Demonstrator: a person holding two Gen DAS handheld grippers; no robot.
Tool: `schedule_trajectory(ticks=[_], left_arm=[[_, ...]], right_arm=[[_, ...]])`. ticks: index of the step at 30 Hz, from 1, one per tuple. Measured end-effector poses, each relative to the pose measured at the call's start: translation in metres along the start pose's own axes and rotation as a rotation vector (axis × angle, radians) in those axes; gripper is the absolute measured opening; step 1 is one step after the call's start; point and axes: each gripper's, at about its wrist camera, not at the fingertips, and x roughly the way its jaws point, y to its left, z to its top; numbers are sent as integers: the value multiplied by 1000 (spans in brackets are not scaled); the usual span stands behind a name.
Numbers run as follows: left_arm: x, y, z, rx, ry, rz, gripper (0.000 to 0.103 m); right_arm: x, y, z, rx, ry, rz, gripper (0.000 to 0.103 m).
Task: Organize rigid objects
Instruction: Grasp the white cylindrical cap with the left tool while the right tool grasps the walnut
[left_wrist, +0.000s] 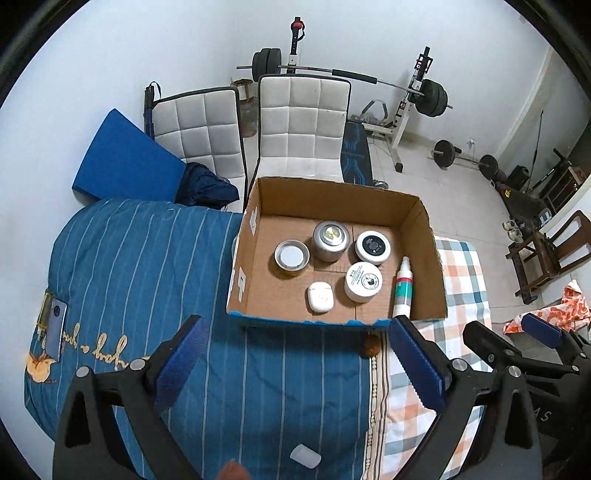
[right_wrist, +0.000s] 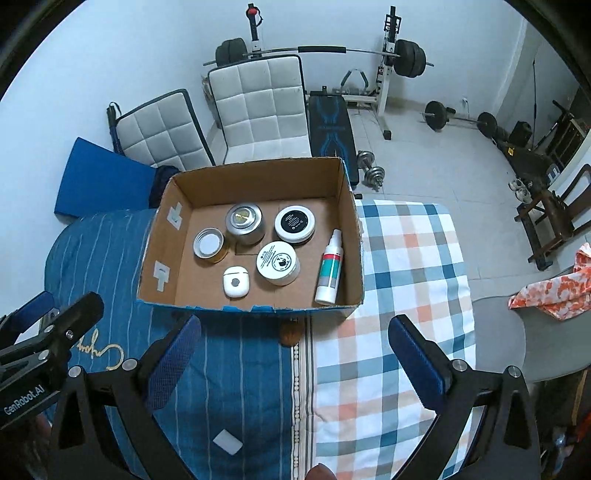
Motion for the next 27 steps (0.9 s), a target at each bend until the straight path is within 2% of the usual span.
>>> schedule_trajectory(ticks=[3, 6, 9, 12, 15, 16, 18, 21, 22, 23, 25, 27], left_arm=[[-6, 0, -11, 1, 9, -2, 101], [2, -2, -35, 24, 76, 23, 101], [28, -2, -78, 41, 189, 43, 100], [75, 1, -131, 50, 387, 45, 100], [122, 12, -178, -62, 583, -38, 87], [138, 17, -193, -128, 648, -90, 82], [164, 24, -217, -238, 733, -136, 77], [189, 26, -235, -330, 786, -167, 71], [194, 25, -237, -349, 790, -175, 65], [199, 24, -239, -360, 792, -172, 51], [206, 21, -240, -357, 790, -160, 35], [212, 17, -242, -343, 794, -136, 32]], right_arm=[[-3, -4, -14, 2, 13, 7, 103], [12, -14, -41, 8, 82, 15, 103], [40, -26, -76, 18, 184, 7, 103], [69, -39, -112, 45, 296, 0, 103], [94, -50, -143, 67, 373, -3, 103], [100, -52, -152, 74, 394, -5, 103], [114, -57, -167, 86, 421, -11, 103], [130, -61, -178, 101, 447, -19, 103], [135, -62, -180, 103, 452, -24, 103], [141, -61, -181, 105, 460, -25, 103], [148, -61, -182, 114, 469, -16, 103], [153, -60, -181, 121, 470, -1, 103]])
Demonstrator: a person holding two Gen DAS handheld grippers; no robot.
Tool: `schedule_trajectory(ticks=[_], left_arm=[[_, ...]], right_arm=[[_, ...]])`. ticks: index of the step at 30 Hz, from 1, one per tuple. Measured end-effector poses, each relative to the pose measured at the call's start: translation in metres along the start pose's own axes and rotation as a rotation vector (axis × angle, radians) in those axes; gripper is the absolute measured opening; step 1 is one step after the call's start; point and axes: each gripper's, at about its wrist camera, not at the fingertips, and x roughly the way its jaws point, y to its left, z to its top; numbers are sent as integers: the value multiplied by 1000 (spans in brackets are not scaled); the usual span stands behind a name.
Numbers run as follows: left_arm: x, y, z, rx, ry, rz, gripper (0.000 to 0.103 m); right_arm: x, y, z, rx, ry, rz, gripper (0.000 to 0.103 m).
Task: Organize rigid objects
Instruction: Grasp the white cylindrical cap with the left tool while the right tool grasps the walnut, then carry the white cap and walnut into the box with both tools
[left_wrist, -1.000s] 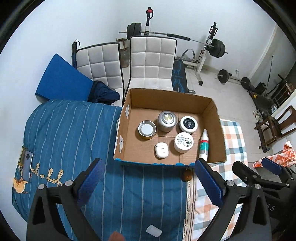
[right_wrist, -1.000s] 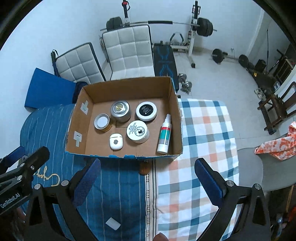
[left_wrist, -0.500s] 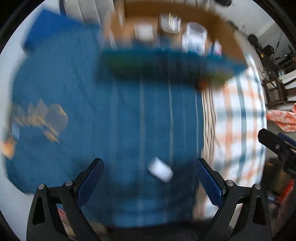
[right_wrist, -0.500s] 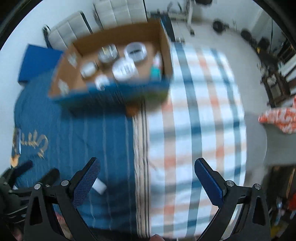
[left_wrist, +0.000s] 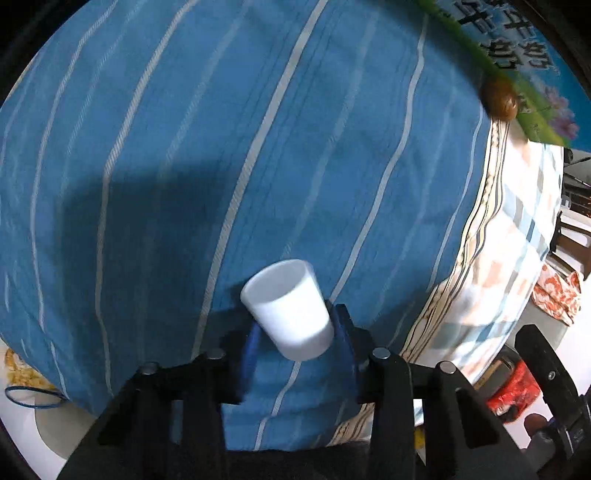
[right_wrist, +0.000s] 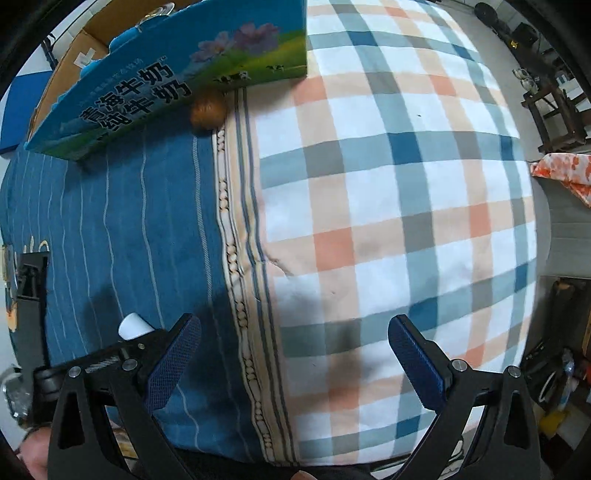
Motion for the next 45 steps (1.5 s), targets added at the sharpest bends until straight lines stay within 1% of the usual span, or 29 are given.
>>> schedule_trajectory(ticks=[2, 5, 7, 9, 10, 12, 14, 19, 20, 21, 22, 26, 27, 33, 36, 39, 40, 43, 45], left_arm=[[-2, -6, 2, 14, -33, 15, 32], [-16, -21, 11, 73, -110, 80, 31], [-23, -25, 20, 75, -145, 92, 31], [-31, -29, 34, 68, -179, 97, 31], [-34, -31, 41, 65, -192, 101, 31], [-39, -35, 55, 65, -216, 109, 31], [-42, -41, 68, 69, -232, 119, 29], [-42, -54, 85, 91, -244, 145, 29], [-41, -55, 87, 95, -243, 146, 29], [-39, -58, 89, 97, -239, 145, 29], [-37, -58, 87, 97, -236, 142, 29], [-40, -52, 89, 97, -232, 117, 29], [-48, -44, 93, 97, -232, 106, 29], [-63, -36, 74, 99, -242, 64, 29], [-78, -32, 60, 103, -263, 34, 29], [-97, -35, 47, 138, -299, 21, 28], [-105, -39, 42, 155, -315, 16, 29], [-132, -49, 22, 202, -361, -11, 29], [-156, -54, 21, 230, -389, -41, 29]], right_arm=[[2, 2, 6, 3, -2, 20, 103], [1, 8, 24, 21, -15, 82, 103], [0, 14, 40, 32, -45, 123, 103], [1, 20, 58, 47, -75, 138, 103], [2, 23, 67, 50, -94, 151, 100], [8, 27, 85, 70, -120, 171, 91], [17, 31, 100, 92, -124, 196, 78], [43, 37, 130, 132, -121, 223, 66], [48, 39, 133, 142, -117, 233, 55], [52, 40, 134, 151, -125, 221, 47], [52, 41, 132, 148, -136, 210, 35], [52, 41, 122, 132, -132, 195, 35], [51, 41, 117, 123, -121, 190, 35], [38, 34, 81, 71, -100, 171, 35], [26, 33, 60, 34, -116, 163, 35], [12, 35, 41, -3, -135, 166, 35], [4, 38, 44, -12, -141, 173, 35], [-22, 40, 38, -44, -184, 187, 35], [-43, 43, 35, -56, -219, 207, 35]])
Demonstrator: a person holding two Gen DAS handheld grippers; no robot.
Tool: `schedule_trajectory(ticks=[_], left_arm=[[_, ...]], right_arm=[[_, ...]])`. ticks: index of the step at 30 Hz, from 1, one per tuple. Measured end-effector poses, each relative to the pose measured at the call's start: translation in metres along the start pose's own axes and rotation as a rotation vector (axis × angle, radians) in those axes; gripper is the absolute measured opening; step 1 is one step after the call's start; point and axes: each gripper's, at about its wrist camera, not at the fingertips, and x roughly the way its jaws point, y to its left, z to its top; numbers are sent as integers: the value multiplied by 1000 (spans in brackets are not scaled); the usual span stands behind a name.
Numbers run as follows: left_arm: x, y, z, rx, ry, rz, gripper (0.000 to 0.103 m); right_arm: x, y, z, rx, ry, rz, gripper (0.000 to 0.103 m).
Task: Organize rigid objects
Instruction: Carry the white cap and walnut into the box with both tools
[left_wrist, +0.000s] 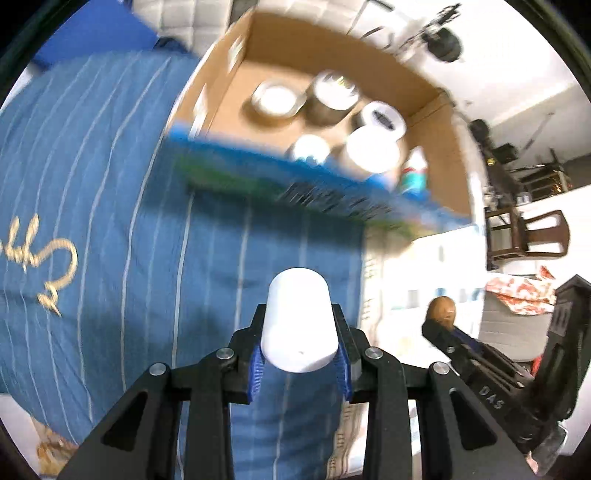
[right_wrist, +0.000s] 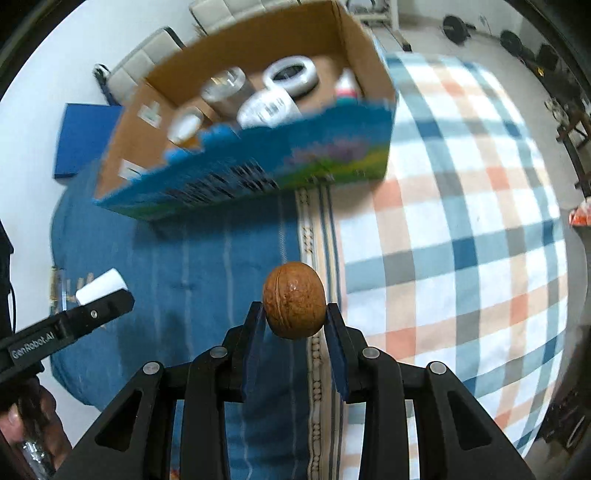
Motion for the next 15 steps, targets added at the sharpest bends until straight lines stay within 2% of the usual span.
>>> schedule_trajectory(ticks=[1, 4, 8, 12, 15], left_arm=[[-18, 6, 4, 17, -20, -14, 29], [-52, -6, 16, 60, -82, -51, 29], [-85, -20, 48, 114, -158, -67, 29], [-88, -26, 92, 144, -187, -52, 29], [-68, -28, 128, 147, -156, -43, 29]], right_arm=[[-11, -3, 4, -3, -11, 8, 35], [-35, 7, 19, -6, -56, 40, 35], [-64, 18, 49, -26, -121, 66, 35], [-68, 18, 91, -30, -154, 46, 35], [-59, 17, 121, -21, -150, 31, 35]])
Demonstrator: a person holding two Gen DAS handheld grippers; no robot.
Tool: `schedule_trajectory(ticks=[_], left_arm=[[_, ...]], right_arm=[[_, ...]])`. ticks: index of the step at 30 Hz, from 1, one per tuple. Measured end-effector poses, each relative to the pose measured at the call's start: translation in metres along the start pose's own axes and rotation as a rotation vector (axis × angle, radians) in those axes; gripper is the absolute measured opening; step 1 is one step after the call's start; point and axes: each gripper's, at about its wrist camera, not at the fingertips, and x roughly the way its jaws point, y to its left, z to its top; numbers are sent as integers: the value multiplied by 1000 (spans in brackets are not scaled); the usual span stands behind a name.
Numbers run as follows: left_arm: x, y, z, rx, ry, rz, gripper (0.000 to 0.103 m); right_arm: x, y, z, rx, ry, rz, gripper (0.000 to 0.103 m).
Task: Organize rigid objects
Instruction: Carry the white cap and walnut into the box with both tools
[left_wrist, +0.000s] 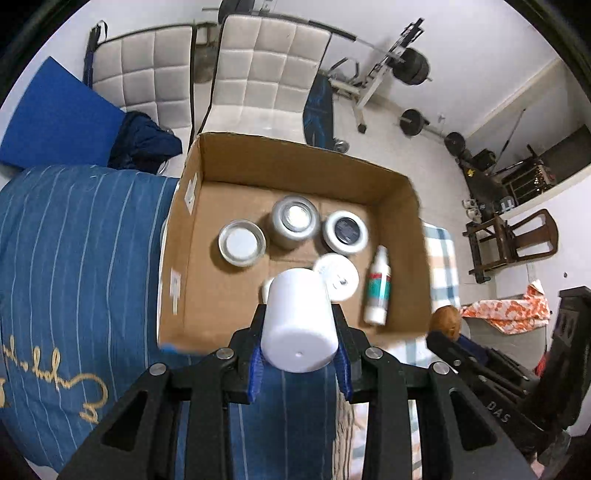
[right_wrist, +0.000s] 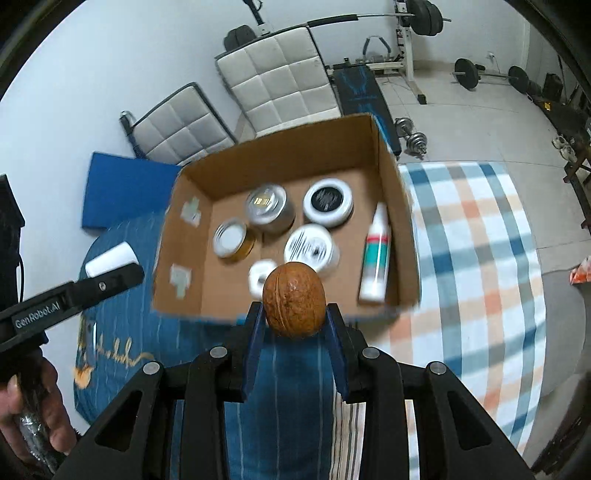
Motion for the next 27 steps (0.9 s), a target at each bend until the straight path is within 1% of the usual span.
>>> schedule_trajectory(ticks=[2, 9, 11, 13, 16, 17, 21, 25, 27], left_arm=[[15, 7, 19, -4, 28, 7, 29], [100, 29, 94, -19, 152, 71, 29], [118, 33, 110, -22, 176, 91, 29], [140, 37, 125, -15, 207, 127, 29], [165, 42, 137, 9, 243, 187, 29], [174, 44, 140, 20, 262, 201, 29], [198, 47, 142, 55, 320, 252, 29], [212, 49, 141, 85, 355, 292, 29], [215, 52, 142, 65, 361, 294, 30]], right_arm=[[20, -1, 22, 6, 25, -15, 35], [89, -8, 79, 34, 123, -77, 35], [112, -9, 94, 34, 161, -111, 35], [129, -11, 104, 30, 194, -138, 35], [155, -16, 113, 25, 261, -186, 35], [165, -19, 113, 26, 292, -200, 35], [189, -28, 109, 27, 365, -247, 35], [199, -33, 106, 22, 388, -270, 35], [204, -36, 105, 22, 410, -273, 35]])
